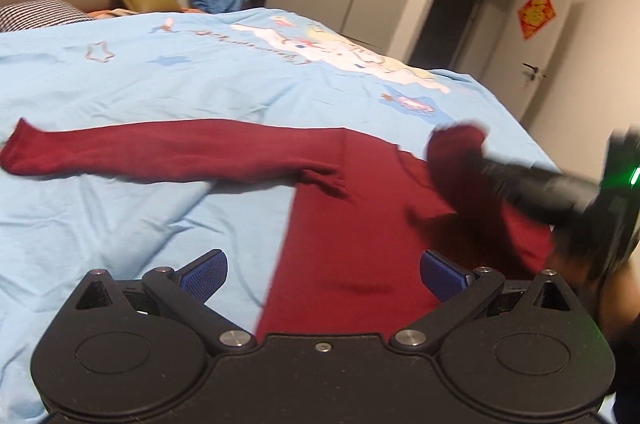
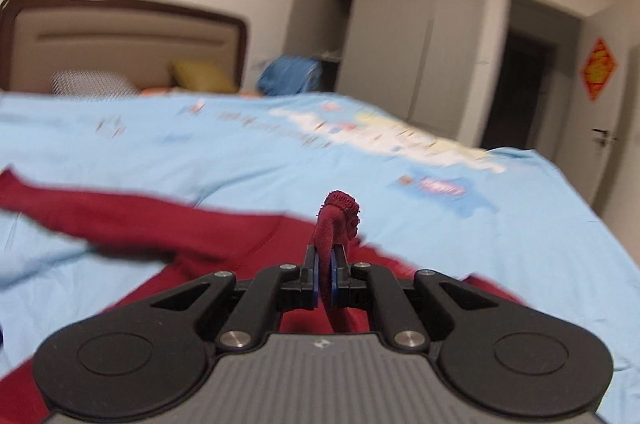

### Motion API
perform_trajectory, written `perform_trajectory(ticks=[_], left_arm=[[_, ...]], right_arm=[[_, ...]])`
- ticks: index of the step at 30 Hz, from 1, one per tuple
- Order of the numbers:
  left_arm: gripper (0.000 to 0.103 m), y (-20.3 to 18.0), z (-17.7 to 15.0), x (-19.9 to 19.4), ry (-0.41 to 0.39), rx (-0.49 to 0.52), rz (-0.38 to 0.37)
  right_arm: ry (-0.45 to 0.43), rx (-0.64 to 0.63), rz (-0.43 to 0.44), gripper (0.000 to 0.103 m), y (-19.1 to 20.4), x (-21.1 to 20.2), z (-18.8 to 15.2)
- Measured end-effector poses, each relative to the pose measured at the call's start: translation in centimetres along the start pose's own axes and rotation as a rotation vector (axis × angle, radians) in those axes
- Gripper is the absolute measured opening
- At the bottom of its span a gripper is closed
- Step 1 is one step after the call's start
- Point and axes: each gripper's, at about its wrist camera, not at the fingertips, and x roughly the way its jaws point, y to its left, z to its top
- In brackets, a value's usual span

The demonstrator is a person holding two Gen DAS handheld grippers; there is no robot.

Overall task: Fold small clothes
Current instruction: 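Lift the held sleeve with the right tool and fold it across the body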

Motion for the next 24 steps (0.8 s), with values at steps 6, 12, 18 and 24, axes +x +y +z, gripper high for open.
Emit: perform_trajectory(ticks=[6,12,18,24], left_arm=[[0.102,1.5,0.2,0.7,-0.007,-0.033,0.033],[0.102,0.7,1.0,3.3,-0.005,-0.03,-0.006],[0.102,-2.2,1.8,8.7,0.013,0.021,-0.077],[0.102,-4.8,0.9,14.8,0.05,0.124,-0.014]], right_arm=[[0.099,-0.089,0.096,0.011,5.5,0.6,-3.3],[0.08,-0.001,0.162,0.068,2.5,-3.9,-5.2],[0.102,0.213,0.095,0.089,-5.6,-6.7,-6.9],[0.133,0.531,-0.086,0.089,-16.9,-6.4,-9.3]])
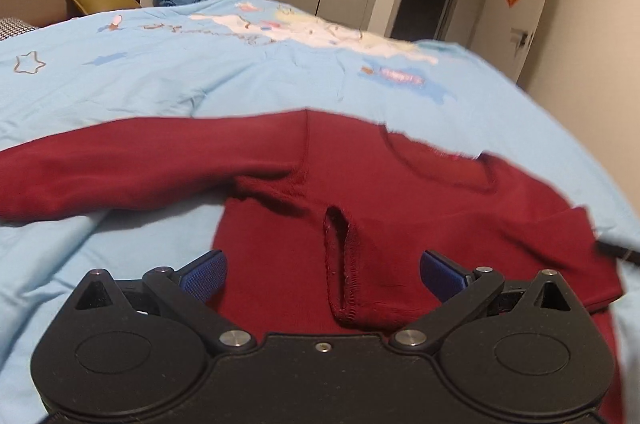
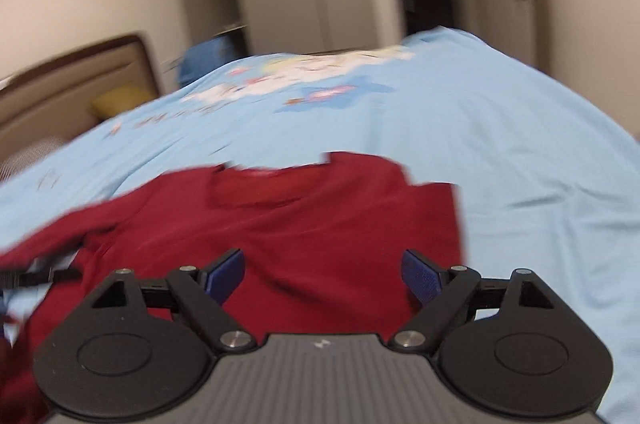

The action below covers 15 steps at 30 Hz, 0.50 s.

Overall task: Fold small clothes
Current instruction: 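Lift the held sleeve with the right tool and fold it across the body, then lay the sleeve on the sweater body and open the right tool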

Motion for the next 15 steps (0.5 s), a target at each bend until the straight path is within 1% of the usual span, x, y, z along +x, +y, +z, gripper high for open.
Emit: perform_trajectory(ticks=[1,4,6,7,10,12,14,15], left_arm=[[0.102,-0.2,-0.2,0.6,0.007,0.008,0.005],[0.102,-0.6,-1.1,1.7,0.019,0.04,0.028],[0.102,-0.8,-1.6,1.8,0.012,0.059,0.039],[0.102,-0.8,-1.8,1.8,0.008,0.065,0.043],[0.102,-1.0,-2.0,2.1,0.011,0.078,0.055],[0.102,-1.1,-2.0,2.2,0.013,0.086,0.061],[0.102,-1.2,-1.9,2.2,0.013,0.092,0.065],[0.102,-1.2,-1.8,2.2,0.015,0.093,0.065]], right_arm=[[0.008,0.06,-0.008,0.089,-1.7,0.5,0.5],[0.029,0.226,0.009,0.083,-6.4,2.6,1.6],[0.031,0.294,0.01,0.075,-8.4,3.9,1.8],[0.029,0.315,0.02,0.073,-9.1,4.5,1.8],[0.04,0.366,0.057,0.052,-10.5,5.9,1.9],[0.038,0.369,0.073,0.022,-10.6,6.2,1.9],[0.005,0.308,0.038,0.013,-9.7,5.3,2.2],[-0.02,0.273,0.019,0.011,-9.3,4.6,2.3]])
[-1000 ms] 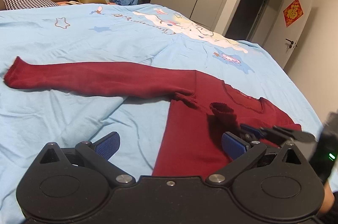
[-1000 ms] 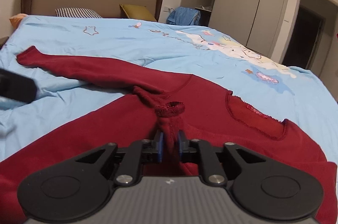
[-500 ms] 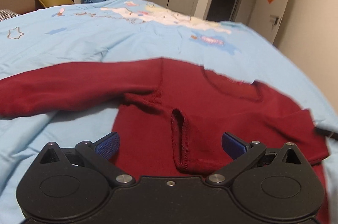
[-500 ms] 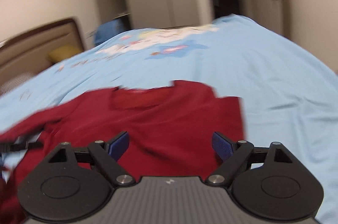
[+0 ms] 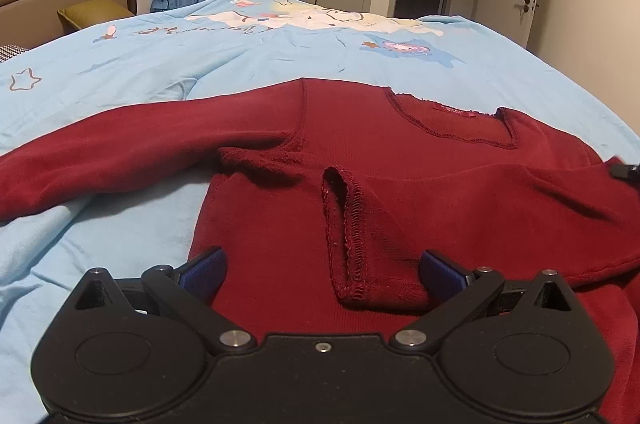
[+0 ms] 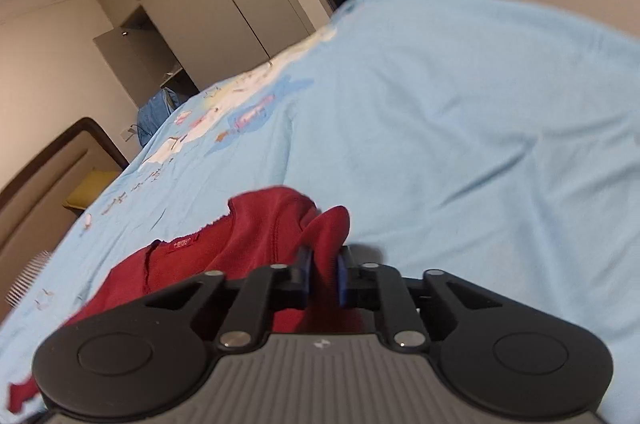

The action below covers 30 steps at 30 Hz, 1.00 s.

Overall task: Fold small clothes
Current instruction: 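Lay the sleeve on the sweater body and open the right tool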

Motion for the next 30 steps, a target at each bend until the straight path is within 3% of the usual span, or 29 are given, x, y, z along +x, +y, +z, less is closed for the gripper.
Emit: perform_trajectory(ticks=[3,5,10,14,15,17,20,25,30], left_arm=[[0.102,-0.4,0.3,-0.2,-0.003,0.016,-0.015],[0.102,-0.7,0.3,0.0,0.001,0.034,-0.019],[0.103,-1.3,0.0,0.8,0.023,0.07,0.011],[0.103,-1.0,-0.5,1.1,0.012,0.059,0.002],[0.103,-1.0,-0.7,1.1,0.007,0.057,0.0],[0.103,-1.1,-0.8,1.1,-0.002,0.059,0.001],[0.103,-1.1,-1.0,1.0,-0.017,0.06,0.003],[0.103,-1.0,-1.2,1.0,-0.027,0.053,-0.003],[0.103,-0.9,-1.3,0.9,-0.033,0.051,-0.005]], right_arm=[[-0.102,-0.157,-0.107,0.009,2.5,-2.6,0.1],[-0.128,-0.197,-0.154,0.008,2.8,-3.3,0.1],[-0.048,-0.186,-0.174,0.009,2.0,-1.4,-0.2],[-0.057,-0.139,-0.167,0.025,1.3,-2.3,-0.8],[-0.064,-0.148,-0.17,0.036,1.4,-2.9,-1.2],[-0.078,-0.188,-0.185,0.048,1.3,-4.7,-2.5],[-0.095,-0.273,-0.223,0.059,1.7,-7.7,-5.2],[-0.075,-0.392,-0.281,0.06,2.5,-10.3,-9.8],[-0.058,-0.511,-0.281,0.056,4.4,-8.5,-11.3]])
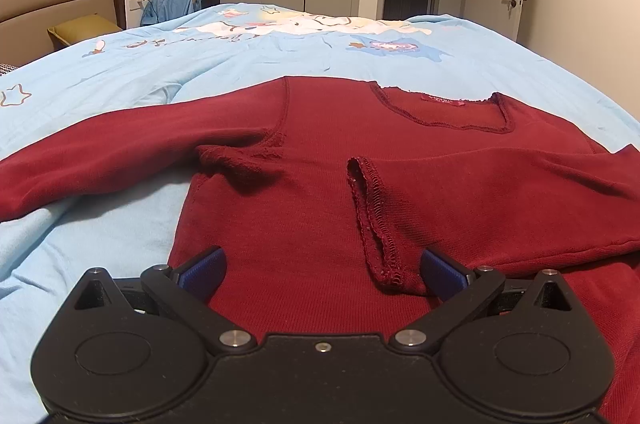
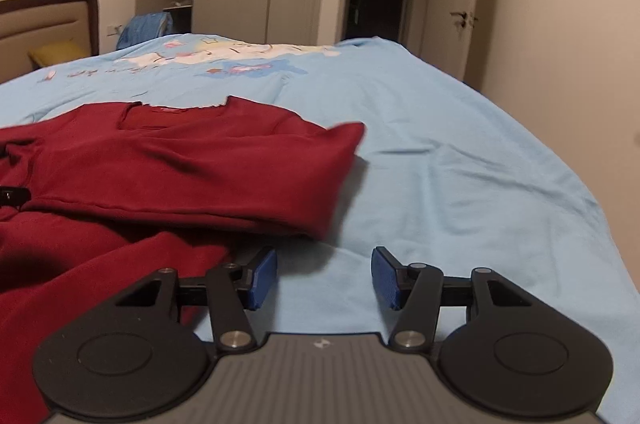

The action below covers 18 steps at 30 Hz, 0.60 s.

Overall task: Fold small clothes
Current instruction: 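Lay the sleeve on the sweater body and open the right tool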

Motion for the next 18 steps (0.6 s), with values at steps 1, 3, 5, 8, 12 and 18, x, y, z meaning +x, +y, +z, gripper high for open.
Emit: perform_trajectory(ticks=[1,3,5,8,12,18], left_arm=[[0.102,0.0,0.0,0.0,-0.002,-0.002,-0.002],[0.102,0.1,0.0,0.0,-0.004,-0.005,-0.004],[0.103,0.1,-0.1,0.0,-0.003,-0.004,-0.003],[0.102,0.1,-0.1,0.0,-0.004,-0.005,-0.004],[0.103,0.0,-0.2,-0.1,-0.008,0.004,0.0],[0.103,0.0,-0.1,0.0,-0.006,0.005,0.001]], right_arm=[[-0.014,-0.021,-0.015,0.054,0.5,0.3,0.3],[-0.025,-0.026,-0.05,0.049,1.2,1.0,0.9],[-0.041,0.008,-0.056,0.034,1.0,1.5,1.5],[-0.06,0.024,-0.079,0.008,0.8,1.2,1.9],[-0.046,0.067,-0.125,0.006,-0.1,0.5,1.7],[0.039,0.084,-0.136,0.006,0.2,2.4,0.7]])
